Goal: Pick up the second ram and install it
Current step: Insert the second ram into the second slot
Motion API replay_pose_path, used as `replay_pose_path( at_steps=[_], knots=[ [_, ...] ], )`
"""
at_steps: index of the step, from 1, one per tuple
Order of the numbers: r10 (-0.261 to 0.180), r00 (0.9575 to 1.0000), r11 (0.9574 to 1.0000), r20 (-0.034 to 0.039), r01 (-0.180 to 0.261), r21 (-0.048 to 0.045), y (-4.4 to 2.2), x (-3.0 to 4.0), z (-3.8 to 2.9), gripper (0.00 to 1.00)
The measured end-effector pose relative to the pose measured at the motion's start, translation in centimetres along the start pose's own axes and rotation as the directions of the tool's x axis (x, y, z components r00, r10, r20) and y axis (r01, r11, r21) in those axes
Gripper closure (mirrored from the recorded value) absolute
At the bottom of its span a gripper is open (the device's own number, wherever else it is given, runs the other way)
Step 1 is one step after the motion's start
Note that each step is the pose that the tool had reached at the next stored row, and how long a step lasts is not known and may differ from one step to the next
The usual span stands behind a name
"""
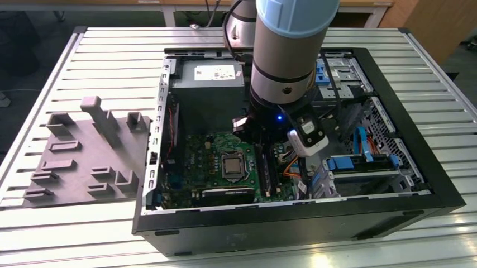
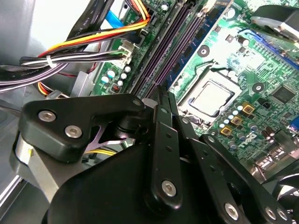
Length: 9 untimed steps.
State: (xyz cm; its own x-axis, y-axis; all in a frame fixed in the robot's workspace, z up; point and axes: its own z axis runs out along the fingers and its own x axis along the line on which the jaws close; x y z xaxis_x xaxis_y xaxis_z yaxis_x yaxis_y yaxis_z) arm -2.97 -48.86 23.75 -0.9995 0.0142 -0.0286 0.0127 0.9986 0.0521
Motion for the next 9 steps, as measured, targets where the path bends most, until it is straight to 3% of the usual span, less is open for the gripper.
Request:
replay_pose_path(
  at_steps=[9],
  knots=[
    [-0.006, 1.0, 1.0, -0.0003, 0.006, -0.0036, 0.14, -0.06, 0.03, 0.88]
  ],
)
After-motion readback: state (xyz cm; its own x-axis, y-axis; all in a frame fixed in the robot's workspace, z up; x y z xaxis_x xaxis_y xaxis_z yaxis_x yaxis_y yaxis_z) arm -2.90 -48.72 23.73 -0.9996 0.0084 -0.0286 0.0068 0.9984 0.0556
